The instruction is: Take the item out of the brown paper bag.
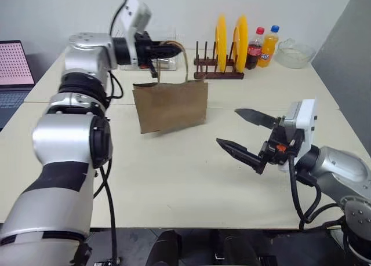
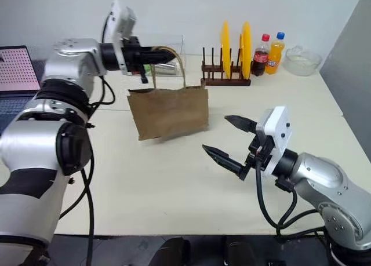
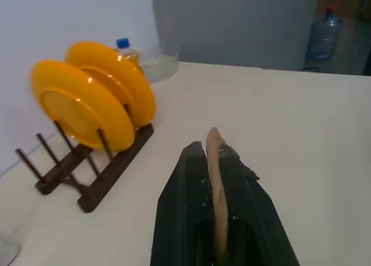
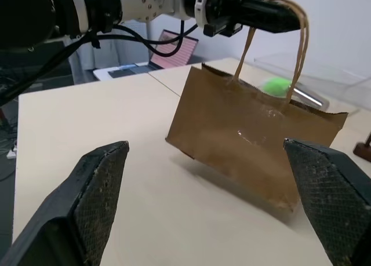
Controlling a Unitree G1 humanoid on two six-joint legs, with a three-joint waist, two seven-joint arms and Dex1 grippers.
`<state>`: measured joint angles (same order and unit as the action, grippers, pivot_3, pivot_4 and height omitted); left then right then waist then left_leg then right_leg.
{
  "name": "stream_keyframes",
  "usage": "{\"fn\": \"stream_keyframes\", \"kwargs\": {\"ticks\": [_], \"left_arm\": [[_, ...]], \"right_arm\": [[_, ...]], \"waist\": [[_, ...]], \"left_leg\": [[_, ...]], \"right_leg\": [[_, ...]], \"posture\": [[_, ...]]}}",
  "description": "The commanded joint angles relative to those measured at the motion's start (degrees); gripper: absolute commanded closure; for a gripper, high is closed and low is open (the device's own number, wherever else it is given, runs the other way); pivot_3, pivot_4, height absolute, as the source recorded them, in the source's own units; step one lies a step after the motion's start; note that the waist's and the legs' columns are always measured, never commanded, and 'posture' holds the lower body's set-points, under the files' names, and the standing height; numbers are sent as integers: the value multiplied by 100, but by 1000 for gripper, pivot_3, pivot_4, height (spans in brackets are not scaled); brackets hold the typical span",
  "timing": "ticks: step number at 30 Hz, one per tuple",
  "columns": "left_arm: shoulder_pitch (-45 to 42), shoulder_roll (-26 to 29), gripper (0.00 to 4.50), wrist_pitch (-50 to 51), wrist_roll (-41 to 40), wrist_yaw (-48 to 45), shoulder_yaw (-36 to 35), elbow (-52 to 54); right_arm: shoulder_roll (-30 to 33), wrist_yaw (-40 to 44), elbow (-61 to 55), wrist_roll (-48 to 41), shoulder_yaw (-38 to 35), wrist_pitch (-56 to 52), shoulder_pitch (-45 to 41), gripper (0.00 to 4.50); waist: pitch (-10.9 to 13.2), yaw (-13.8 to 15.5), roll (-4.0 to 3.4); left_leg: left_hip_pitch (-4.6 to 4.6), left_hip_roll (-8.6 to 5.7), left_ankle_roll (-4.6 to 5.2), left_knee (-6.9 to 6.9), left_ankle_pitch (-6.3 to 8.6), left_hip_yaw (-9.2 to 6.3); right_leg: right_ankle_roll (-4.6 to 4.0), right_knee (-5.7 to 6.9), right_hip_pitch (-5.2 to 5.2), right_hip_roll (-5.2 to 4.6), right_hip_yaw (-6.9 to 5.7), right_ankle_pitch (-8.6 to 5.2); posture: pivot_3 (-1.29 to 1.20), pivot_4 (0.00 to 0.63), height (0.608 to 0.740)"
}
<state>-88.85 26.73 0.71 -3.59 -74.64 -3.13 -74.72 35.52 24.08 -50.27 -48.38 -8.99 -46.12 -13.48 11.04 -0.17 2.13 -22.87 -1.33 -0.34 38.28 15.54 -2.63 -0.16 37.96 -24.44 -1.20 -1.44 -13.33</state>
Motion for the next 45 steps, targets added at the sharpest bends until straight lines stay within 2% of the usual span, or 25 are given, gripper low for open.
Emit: {"fn": "stream_keyframes", "kwargs": {"ticks": [1,7,17,31,45], "left_arm": [[-453,-246,4436,-232,-16,-141,-83,77],[-486,-501,4436,-381,108,-288,-49,20],[-281,-617,4436,-741,491,-292,89,-55],[-206,-554,4436,-999,827,-59,168,-96],[-132,-490,4436,-1257,1047,163,201,-100]], "right_arm": [[84,-295,-457,3,-216,97,258,0],[129,-541,-730,-53,-260,166,663,0],[191,-828,-894,192,-41,280,891,0],[402,-1107,-951,989,288,238,780,0],[392,-969,-912,828,23,357,704,0]], "waist": [[1,-1,1],[2,-26,1],[2,-26,1],[2,-19,1],[2,-16,1]], "left_leg": [[-2,0,0,1,0,0],[6,3,1,4,0,7],[5,3,1,10,0,10],[4,3,2,18,0,10],[2,3,3,42,1,8]], "right_leg": [[0,0,0,0,1,0],[1,6,1,6,8,0],[1,8,1,9,12,0],[1,10,4,9,11,0],[2,16,9,9,10,1]], "posture": [[0,150,740],[0,150,740],[0,150,740],[0,150,740],[0,150,740]]}}
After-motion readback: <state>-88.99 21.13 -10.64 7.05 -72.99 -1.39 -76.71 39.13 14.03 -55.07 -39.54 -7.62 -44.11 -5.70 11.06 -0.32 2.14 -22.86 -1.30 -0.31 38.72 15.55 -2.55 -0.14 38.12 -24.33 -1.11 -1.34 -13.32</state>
